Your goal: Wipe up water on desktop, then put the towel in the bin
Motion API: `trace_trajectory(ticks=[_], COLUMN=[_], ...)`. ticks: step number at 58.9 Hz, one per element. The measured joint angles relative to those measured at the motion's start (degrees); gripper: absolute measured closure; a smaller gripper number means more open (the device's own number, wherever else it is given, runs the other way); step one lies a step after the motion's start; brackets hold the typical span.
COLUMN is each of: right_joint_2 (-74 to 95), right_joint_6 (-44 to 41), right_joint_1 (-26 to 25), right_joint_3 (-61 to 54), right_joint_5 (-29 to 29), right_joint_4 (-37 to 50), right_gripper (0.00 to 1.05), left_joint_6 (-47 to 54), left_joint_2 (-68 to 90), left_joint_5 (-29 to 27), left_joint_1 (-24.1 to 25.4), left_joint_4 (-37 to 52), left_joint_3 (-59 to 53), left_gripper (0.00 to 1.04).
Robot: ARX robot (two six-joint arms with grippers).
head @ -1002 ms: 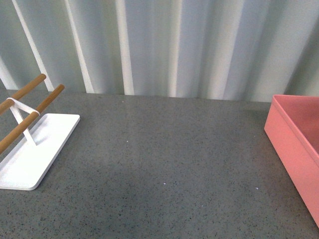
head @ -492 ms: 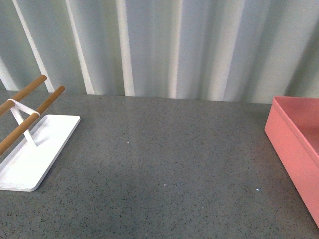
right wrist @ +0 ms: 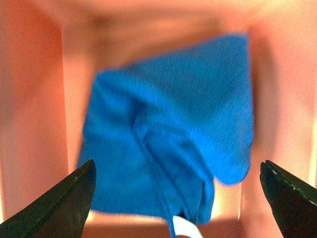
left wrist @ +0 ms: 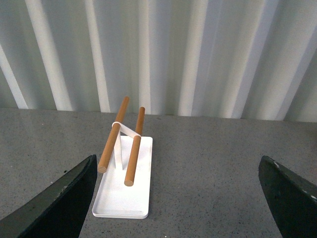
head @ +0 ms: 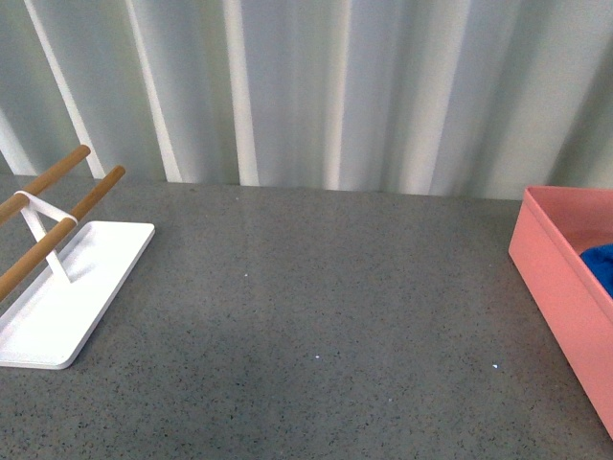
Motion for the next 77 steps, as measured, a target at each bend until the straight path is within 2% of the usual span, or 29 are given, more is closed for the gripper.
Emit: trace_trajectory(ticks=[5, 10, 17, 32, 33, 37, 42, 44, 47, 50, 58, 77], right_joint_2=[-3.45, -14.34, -27.8, -55.82, -57.42, -66.53, -74.4, -76.7, -78.42, -79.45, -83.67, -90.73], right_joint_6=[1.07, 0.96, 0.57, 0.39, 0.85, 6.95, 9.84, 10.51, 11.06, 11.34, 11.69, 11.76], right_joint_1=[-0.02, 0.83, 2.49, 7.93, 8.24, 10.45, 11.89, 13.35, 15.28, 16.24, 16.74, 16.83], right_joint_3=[-0.35, -8.15, -18.51, -43.74, -45.53, -56.04, -65.07, -68.26, -70.93, -72.78, -78.31, -83.97], right_joint_5=[-0.66, -2.1, -3.32, -2.4, -2.62, -1.42, -0.74, 1.33, 3.82, 4.0, 4.17, 4.22], right_joint_4=[7.69, 20.26, 30.05, 37.51, 38.47, 46.05, 47.78, 48.09, 48.57, 49.05, 49.9, 48.89], right_gripper=[0.07, 0.07, 0.07, 0.07, 0.08, 0.26, 0.42, 0.49, 0.58, 0.67, 1.0, 1.01], left_joint_6=[0.02, 0.0, 0.02, 0.0, 0.0, 0.02, 0.0, 0.0, 0.02, 0.02, 0.02, 0.02], left_joint_2=[0.0, 0.0, 0.0, 0.0, 0.0, 0.0, 0.0, 0.0, 0.0, 0.0, 0.0, 0.0], left_joint_5=[0.0, 0.0, 0.0, 0.0, 0.0, 0.0, 0.0, 0.0, -0.02, -0.02, 0.0, -0.02], left_joint_1=[0.0, 0.0, 0.0, 0.0, 0.0, 0.0, 0.0, 0.0, 0.0, 0.0, 0.0, 0.0], left_joint_4=[0.0, 0.0, 0.0, 0.0, 0.0, 0.0, 0.0, 0.0, 0.0, 0.0, 0.0, 0.0], left_joint_3=[0.0, 0.0, 0.0, 0.0, 0.0, 0.0, 0.0, 0.0, 0.0, 0.0, 0.0, 0.0], left_gripper=[0.07, 0.07, 0.07, 0.07, 0.07, 0.07, 0.07, 0.07, 0.07, 0.07, 0.07, 0.07])
